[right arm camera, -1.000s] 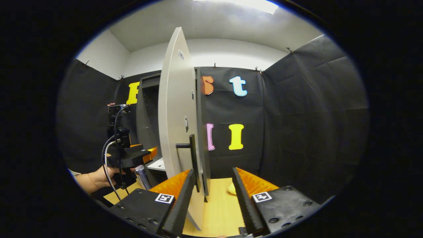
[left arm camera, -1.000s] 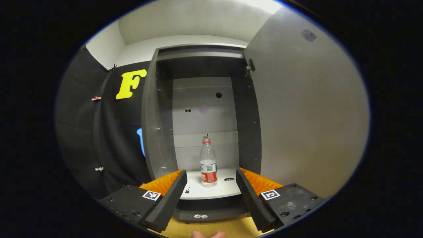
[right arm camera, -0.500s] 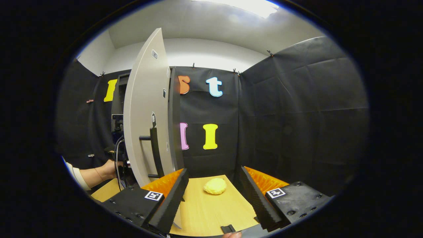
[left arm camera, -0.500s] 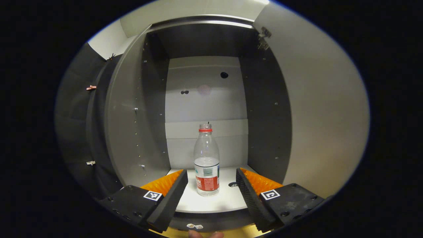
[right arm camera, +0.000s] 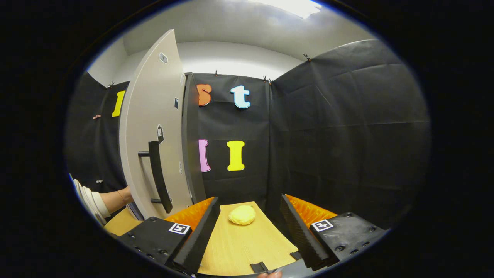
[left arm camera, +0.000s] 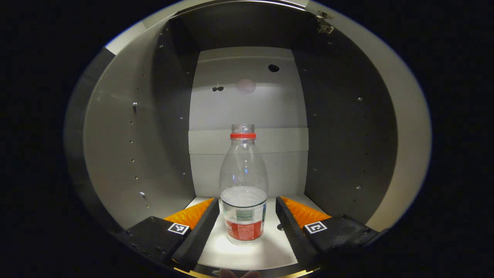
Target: Open the cabinet door with the right hand, grasp the bottle in the cabinet with the left hand and place it on the coaster, then close the cabinet door with the right hand.
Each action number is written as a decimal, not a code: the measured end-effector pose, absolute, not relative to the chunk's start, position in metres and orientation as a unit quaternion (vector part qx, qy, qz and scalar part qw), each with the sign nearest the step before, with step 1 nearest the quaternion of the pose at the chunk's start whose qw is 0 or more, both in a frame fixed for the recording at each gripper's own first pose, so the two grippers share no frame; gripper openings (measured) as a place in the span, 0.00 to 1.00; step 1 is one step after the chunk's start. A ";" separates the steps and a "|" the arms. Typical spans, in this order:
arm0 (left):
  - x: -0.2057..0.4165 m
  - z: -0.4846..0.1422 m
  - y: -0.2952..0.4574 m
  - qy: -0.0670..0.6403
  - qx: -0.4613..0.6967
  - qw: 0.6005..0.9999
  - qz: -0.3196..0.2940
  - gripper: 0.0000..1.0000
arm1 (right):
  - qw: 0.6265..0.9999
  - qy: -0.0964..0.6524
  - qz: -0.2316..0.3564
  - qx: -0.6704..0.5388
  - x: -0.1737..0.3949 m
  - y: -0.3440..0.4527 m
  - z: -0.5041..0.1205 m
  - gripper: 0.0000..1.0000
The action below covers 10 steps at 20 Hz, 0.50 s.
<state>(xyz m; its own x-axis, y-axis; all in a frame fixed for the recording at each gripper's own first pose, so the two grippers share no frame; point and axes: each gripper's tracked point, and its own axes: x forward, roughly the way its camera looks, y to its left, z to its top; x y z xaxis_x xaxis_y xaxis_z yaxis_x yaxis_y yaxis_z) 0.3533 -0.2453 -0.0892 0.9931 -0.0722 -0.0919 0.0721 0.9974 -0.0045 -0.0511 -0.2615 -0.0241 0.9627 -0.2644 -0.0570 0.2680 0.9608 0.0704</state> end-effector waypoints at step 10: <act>0.365 -0.081 -0.239 0.040 0.005 0.999 -0.028 0.74 | 0.989 0.023 -0.143 0.035 -0.053 -0.274 -0.029 0.98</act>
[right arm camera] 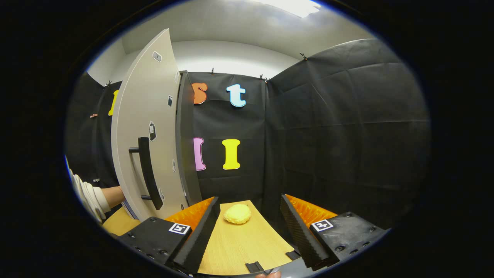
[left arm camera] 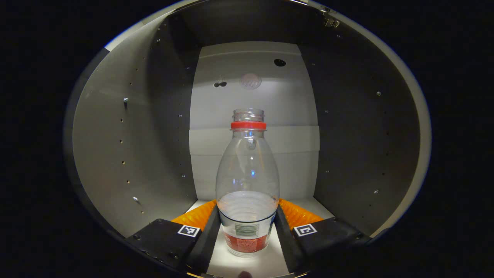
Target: Open the cabinet door with the right hand, grasp the bottle in the cabinet with the left hand and place it on the coaster, then close the cabinet door with the right hand.
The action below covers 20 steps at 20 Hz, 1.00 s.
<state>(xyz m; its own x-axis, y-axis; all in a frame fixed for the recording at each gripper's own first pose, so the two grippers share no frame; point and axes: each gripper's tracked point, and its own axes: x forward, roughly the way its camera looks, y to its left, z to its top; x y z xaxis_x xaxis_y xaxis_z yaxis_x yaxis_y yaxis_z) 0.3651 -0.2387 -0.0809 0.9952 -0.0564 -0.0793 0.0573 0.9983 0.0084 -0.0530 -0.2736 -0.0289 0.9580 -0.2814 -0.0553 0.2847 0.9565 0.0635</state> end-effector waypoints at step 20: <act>0.114 -0.088 -0.100 0.001 0.013 1.000 -0.025 0.73 | 0.993 -0.006 -0.114 0.036 -0.034 -0.227 -0.016 0.98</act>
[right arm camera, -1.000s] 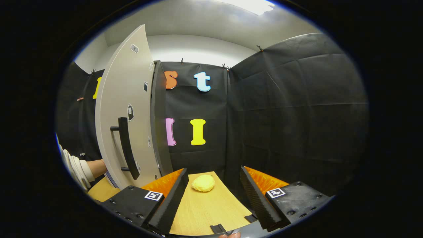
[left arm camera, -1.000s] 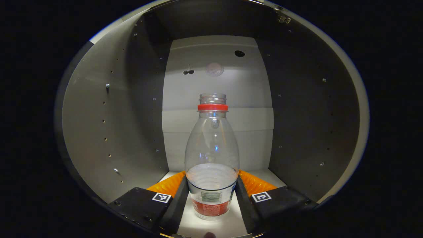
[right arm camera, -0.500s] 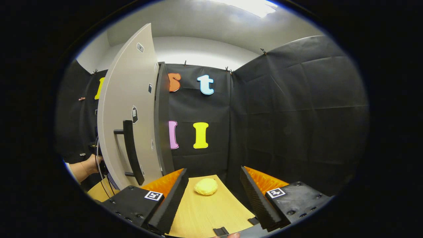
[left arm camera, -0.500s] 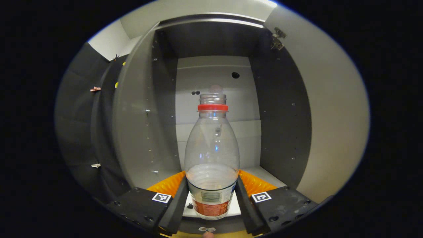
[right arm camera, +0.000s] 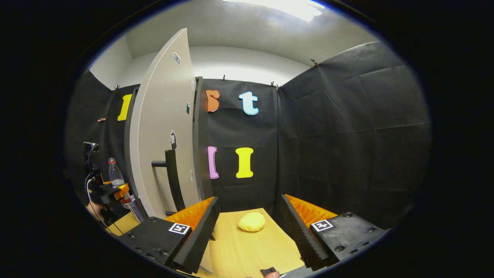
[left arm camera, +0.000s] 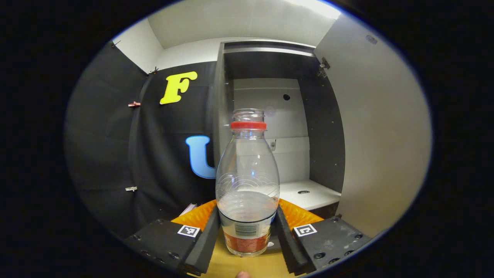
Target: Open the cabinet door with the right hand, grasp the bottle in the cabinet with the left hand and place it on the coaster, then close the cabinet door with the right hand.
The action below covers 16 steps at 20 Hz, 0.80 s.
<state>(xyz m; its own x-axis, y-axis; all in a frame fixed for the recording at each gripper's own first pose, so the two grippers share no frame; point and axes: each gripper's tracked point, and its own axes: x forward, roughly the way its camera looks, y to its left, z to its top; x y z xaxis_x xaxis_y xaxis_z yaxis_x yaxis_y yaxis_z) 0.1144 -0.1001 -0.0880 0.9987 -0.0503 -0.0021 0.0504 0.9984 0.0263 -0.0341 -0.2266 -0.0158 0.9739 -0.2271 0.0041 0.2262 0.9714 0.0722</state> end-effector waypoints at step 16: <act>0.024 -0.241 -0.062 0.034 0.003 0.997 -0.076 0.73 | 0.985 -0.002 -0.166 0.042 -0.047 -0.231 -0.013 0.98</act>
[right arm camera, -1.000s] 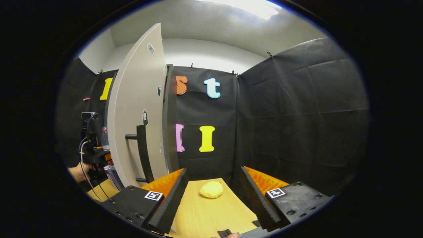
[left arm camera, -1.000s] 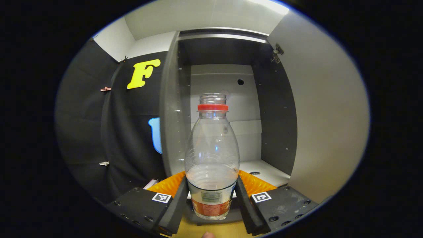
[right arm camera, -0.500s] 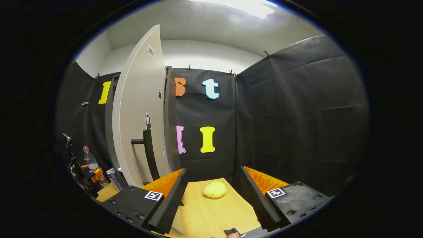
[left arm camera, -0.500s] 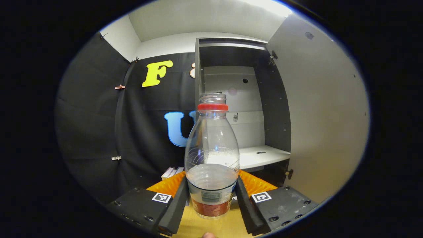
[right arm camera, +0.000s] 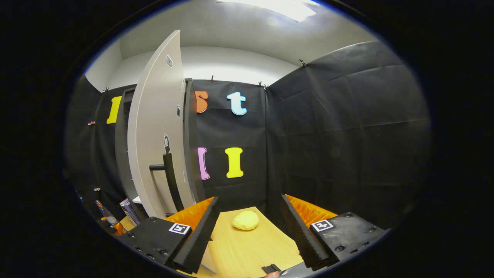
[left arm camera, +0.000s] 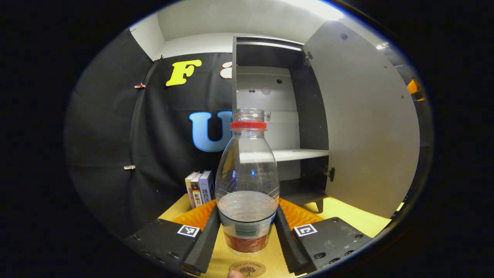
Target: Open the cabinet door with the right hand, grasp the bottle in the cabinet with the left hand and place it on the coaster, then close the cabinet door with the right hand.
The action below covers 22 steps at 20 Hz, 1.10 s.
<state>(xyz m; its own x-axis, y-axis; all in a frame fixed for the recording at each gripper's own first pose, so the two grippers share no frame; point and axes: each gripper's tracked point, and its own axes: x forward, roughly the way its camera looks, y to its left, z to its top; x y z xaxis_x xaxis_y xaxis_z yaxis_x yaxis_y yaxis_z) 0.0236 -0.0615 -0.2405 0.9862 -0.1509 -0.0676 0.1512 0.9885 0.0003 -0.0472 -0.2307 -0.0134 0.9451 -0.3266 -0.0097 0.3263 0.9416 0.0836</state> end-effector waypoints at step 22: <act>0.019 -0.400 -0.067 0.070 -0.005 0.983 -0.173 0.75 | 0.957 0.013 -0.286 0.037 -0.078 -0.240 -0.005 0.98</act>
